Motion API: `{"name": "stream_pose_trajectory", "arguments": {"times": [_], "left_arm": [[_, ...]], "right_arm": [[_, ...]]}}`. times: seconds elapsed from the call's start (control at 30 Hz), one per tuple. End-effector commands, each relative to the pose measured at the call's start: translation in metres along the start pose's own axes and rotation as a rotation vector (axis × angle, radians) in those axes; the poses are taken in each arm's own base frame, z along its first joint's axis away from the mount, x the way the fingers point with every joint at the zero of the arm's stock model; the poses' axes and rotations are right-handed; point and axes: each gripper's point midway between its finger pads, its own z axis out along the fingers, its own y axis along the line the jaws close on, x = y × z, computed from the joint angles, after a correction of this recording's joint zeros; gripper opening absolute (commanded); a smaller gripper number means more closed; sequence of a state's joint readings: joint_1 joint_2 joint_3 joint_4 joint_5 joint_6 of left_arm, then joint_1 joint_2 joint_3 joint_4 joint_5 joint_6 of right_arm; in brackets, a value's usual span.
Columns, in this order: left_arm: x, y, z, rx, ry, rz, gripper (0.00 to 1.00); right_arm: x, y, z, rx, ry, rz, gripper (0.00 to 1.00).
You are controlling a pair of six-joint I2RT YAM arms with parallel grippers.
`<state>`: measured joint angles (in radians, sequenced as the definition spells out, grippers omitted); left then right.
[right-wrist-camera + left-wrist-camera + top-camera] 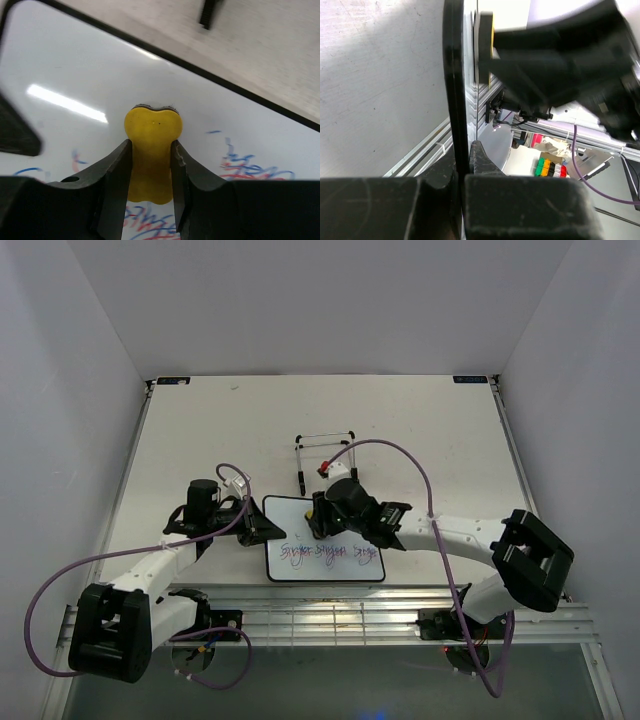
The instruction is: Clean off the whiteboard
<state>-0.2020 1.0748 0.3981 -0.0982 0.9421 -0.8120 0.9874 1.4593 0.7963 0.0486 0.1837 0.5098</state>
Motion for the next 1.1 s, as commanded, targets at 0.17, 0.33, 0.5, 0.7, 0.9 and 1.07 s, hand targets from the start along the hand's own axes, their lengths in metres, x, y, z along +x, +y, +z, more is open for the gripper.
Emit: {"name": "stream_pose_trajectory", "arguments": {"times": [0.17,0.33,0.5,0.7,0.9,1.07], "left_arm": [[-0.02,-0.048,-0.008,0.155,-0.07,0.312,0.0],[-0.019,-0.053,-0.01,0.174,-0.077,0.325,0.0],[-0.016,-0.057,-0.012,0.191,-0.064,0.338,0.0],[-0.01,-0.059,-0.013,0.214,-0.029,0.353,0.0],[-0.01,-0.06,-0.013,0.217,-0.031,0.358,0.0],[-0.01,-0.058,-0.013,0.207,-0.034,0.358,0.0]], "right_arm": [[0.025,0.104,-0.006,-0.154,0.094,-0.037,0.29],[0.025,0.103,0.01,-0.073,0.081,-0.029,0.3],[0.034,0.05,0.018,0.076,0.088,-0.006,0.3],[0.053,-0.04,0.007,0.257,0.088,0.052,0.31],[0.059,-0.1,-0.007,0.354,0.08,0.095,0.32],[0.063,-0.103,-0.011,0.309,0.104,0.088,0.32]]}}
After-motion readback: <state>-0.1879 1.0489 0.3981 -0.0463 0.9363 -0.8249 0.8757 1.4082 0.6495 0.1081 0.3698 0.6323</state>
